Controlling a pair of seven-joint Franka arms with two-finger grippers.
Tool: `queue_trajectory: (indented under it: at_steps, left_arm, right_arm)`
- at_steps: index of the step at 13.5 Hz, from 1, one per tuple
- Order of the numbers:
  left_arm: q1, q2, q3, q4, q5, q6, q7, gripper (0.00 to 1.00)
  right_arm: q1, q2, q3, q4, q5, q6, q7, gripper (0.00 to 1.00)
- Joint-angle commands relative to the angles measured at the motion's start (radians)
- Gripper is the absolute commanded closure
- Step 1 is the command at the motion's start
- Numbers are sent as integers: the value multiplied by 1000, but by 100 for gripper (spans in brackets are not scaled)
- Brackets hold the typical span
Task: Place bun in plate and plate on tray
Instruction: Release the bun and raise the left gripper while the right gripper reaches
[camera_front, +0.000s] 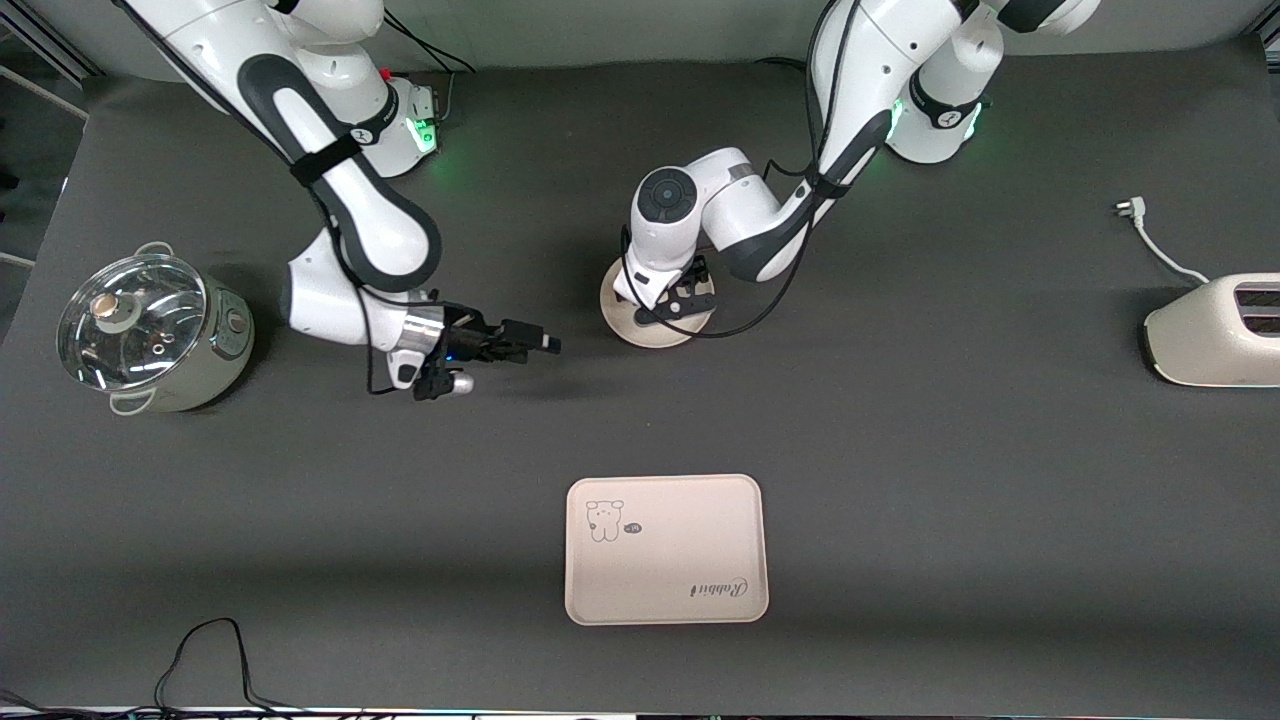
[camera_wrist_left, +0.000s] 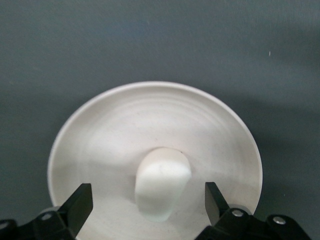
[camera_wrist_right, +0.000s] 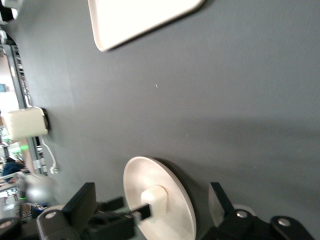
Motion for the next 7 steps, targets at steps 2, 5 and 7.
queue_trajectory:
  at_steps: [2,5,7]
  left_arm:
    - [108,-118,2,86,17,-258,70,0]
    - [266,-214,-4,143,-2,-376,255,0]
    - [355,-245,-2,186,-3,-450,384,0]
  right_arm:
    - [15,11,75,-76,35,151,-44,0]
    - [23,80,184,-117,37,358,-41,0]
    - [26,123,230,-131,38,452,-42,0]
